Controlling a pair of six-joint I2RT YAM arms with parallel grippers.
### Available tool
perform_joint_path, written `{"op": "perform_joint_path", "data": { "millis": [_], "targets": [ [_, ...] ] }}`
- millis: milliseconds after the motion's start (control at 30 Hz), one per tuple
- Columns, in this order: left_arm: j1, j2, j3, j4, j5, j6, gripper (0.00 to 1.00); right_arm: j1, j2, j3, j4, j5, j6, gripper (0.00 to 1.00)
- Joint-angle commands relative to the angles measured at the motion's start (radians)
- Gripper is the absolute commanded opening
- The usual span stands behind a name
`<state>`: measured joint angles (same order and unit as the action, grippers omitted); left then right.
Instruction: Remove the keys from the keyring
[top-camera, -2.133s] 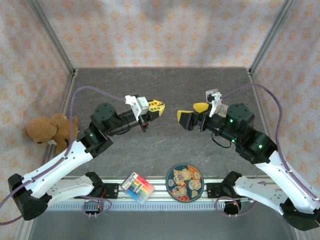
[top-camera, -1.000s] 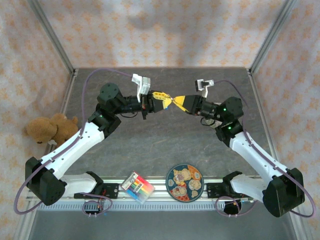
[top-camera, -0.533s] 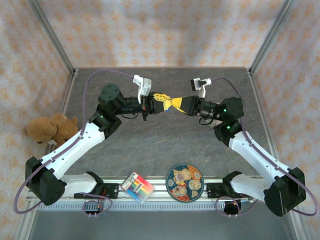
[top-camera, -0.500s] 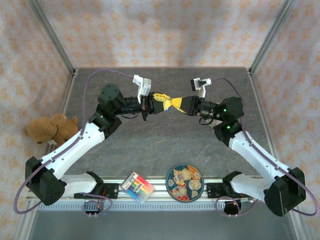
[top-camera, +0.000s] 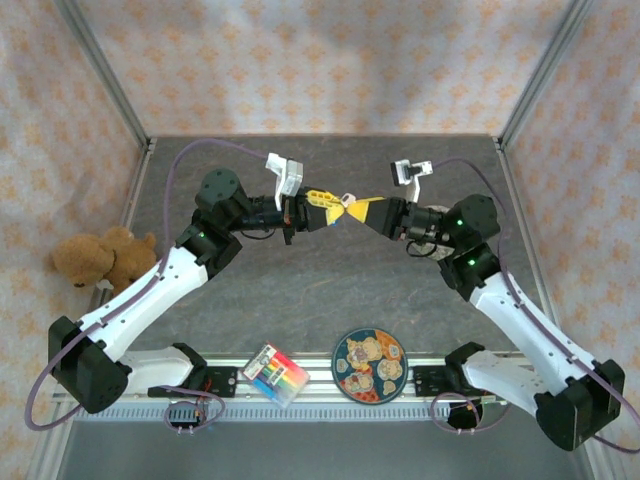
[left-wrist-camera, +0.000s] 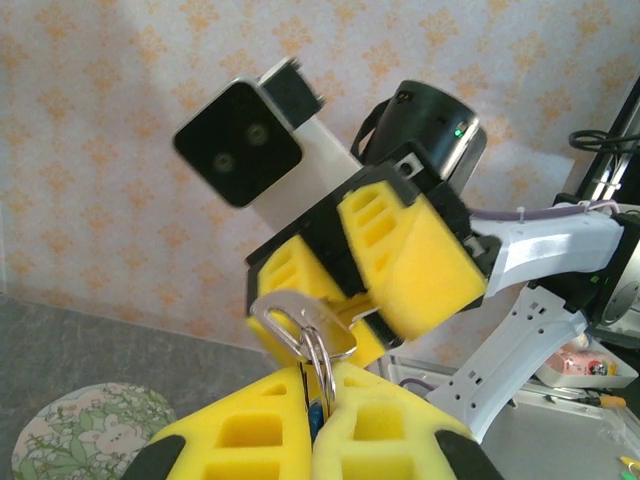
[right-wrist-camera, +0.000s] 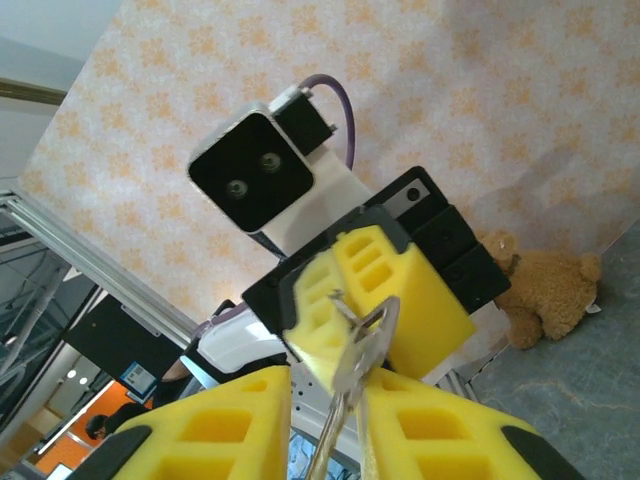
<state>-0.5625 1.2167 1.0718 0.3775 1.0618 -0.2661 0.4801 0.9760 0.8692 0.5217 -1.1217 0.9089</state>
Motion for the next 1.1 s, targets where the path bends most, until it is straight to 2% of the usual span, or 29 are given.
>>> {"op": "perform_joint_path", "data": {
  "millis": [0,267,367,567,1067],
  "targets": [
    [0.0,-0.028,-0.011,-0.015,-0.006,0.033,0.0,0.005,-0.025,0.05,-0.05,0.009,-0.056,0.23],
    [-0.002,-0.031,-0.005,-0.009,-0.016,0.038,0.0,0.008,-0.008,0.116,-0.258,0.005,-0.159,0.19],
    [-0.008,-0.026,0.005,-0.029,-0.013,0.054,0.0,0.009,-0.008,0.15,-0.326,0.015,-0.202,0.25],
    [-0.031,-0.031,0.035,-0.143,-0.036,0.149,0.0,0.008,0.018,0.186,-0.367,0.009,-0.214,0.27],
    [-0.033,-0.059,0.013,-0.113,-0.121,0.179,0.0,0.017,-0.014,0.196,-0.514,0.033,-0.296,0.3]
  ]
}}
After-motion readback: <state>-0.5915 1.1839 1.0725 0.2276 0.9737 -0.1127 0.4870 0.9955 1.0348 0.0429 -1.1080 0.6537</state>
